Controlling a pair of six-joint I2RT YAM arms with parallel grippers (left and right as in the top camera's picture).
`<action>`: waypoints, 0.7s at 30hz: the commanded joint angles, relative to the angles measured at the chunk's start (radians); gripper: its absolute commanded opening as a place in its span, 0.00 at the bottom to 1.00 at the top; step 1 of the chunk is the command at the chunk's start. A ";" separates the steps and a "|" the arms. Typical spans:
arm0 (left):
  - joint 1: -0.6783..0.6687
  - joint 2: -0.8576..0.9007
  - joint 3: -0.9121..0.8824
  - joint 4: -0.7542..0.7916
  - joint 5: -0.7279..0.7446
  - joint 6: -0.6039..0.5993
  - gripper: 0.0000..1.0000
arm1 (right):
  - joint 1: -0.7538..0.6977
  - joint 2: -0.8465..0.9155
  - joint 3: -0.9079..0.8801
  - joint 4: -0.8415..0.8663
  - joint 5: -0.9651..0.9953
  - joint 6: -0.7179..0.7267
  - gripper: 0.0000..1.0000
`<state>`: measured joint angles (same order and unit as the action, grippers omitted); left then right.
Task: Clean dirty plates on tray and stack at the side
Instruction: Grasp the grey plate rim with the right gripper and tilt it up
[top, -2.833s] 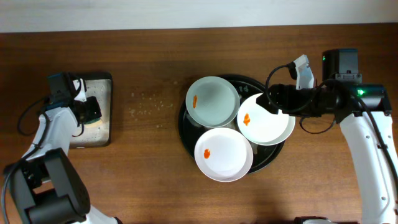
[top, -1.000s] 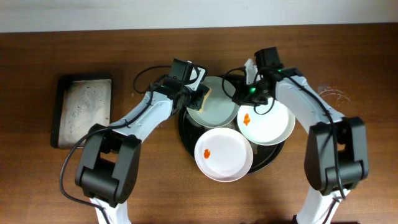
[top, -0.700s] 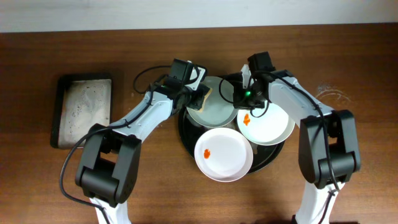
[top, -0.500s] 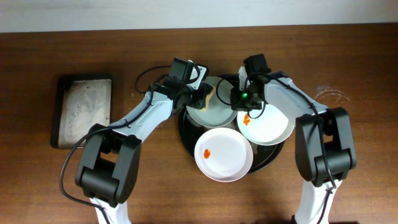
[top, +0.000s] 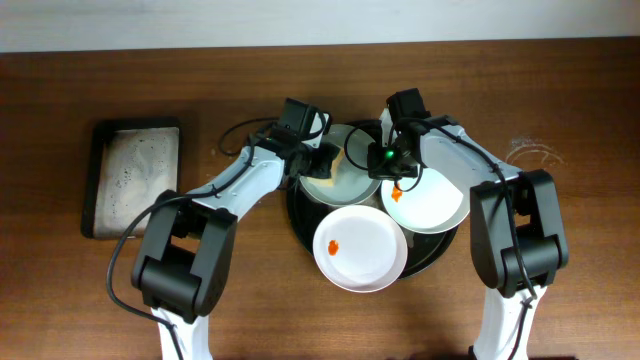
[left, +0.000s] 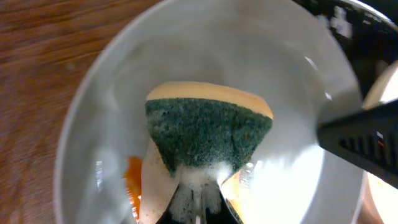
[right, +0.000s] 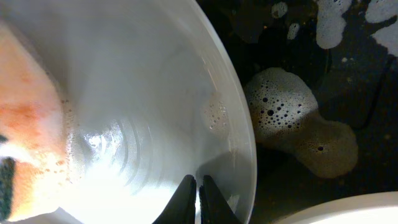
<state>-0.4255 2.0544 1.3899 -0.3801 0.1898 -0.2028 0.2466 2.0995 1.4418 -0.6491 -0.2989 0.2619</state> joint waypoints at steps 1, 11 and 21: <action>0.009 0.041 -0.013 -0.025 -0.225 -0.074 0.00 | 0.008 0.029 0.008 -0.001 0.023 0.006 0.07; 0.008 0.041 0.059 -0.127 -0.307 -0.120 0.00 | 0.008 0.027 0.010 -0.010 0.002 0.005 0.08; 0.000 0.041 0.058 -0.122 -0.272 -0.088 0.00 | -0.038 -0.095 0.128 -0.099 0.037 -0.074 0.45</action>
<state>-0.4374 2.0544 1.4498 -0.4969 -0.0334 -0.3065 0.2268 2.0365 1.5532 -0.7406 -0.3302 0.2199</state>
